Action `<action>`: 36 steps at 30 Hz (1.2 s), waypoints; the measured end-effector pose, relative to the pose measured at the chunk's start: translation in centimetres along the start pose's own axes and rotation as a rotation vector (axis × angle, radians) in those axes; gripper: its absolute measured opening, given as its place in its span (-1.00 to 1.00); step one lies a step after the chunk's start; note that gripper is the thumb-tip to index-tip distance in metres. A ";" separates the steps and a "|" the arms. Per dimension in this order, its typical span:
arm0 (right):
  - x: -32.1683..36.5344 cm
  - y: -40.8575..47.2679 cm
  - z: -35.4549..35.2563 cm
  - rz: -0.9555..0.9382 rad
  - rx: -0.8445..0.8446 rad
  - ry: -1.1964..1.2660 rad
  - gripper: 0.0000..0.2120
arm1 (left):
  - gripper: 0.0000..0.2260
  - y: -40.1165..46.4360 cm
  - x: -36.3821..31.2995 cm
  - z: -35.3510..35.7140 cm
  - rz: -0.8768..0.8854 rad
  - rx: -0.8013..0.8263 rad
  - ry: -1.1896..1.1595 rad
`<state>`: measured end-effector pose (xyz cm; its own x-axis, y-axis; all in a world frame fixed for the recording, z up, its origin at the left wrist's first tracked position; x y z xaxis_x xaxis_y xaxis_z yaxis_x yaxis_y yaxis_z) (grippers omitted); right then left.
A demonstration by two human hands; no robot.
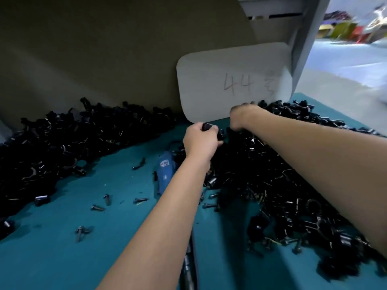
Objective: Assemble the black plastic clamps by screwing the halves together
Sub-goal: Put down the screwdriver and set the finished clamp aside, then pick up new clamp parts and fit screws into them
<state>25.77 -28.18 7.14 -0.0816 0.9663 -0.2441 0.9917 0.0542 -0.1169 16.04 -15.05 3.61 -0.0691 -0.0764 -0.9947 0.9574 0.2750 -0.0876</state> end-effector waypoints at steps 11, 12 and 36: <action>-1.7 3.6 2.5 -0.106 0.214 -0.026 -0.82 | -0.94 1.9 0.7 5.5 -0.109 -0.087 -0.145; -1.6 3.3 2.5 -0.102 0.216 -0.018 -0.85 | -0.92 2.1 0.9 5.3 -0.095 -0.102 -0.130; -0.2 3.4 1.6 -0.226 0.067 0.037 -0.64 | -0.85 2.0 1.6 1.2 -0.133 -0.148 -0.098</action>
<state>28.99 -28.62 5.30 -0.2959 0.9401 -0.1691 0.9396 0.2546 -0.2286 18.20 -15.72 1.95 -0.1575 -0.2122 -0.9645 0.8895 0.3938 -0.2319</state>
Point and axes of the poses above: each hand's wrist, its own y-axis towards the middle knuckle, its own z-axis out of the palm, x = y × z, the point moved 4 cm from there along y, towards the middle knuckle, and after that the axes turned 3 degrees about -y, right-handed, at the moved point
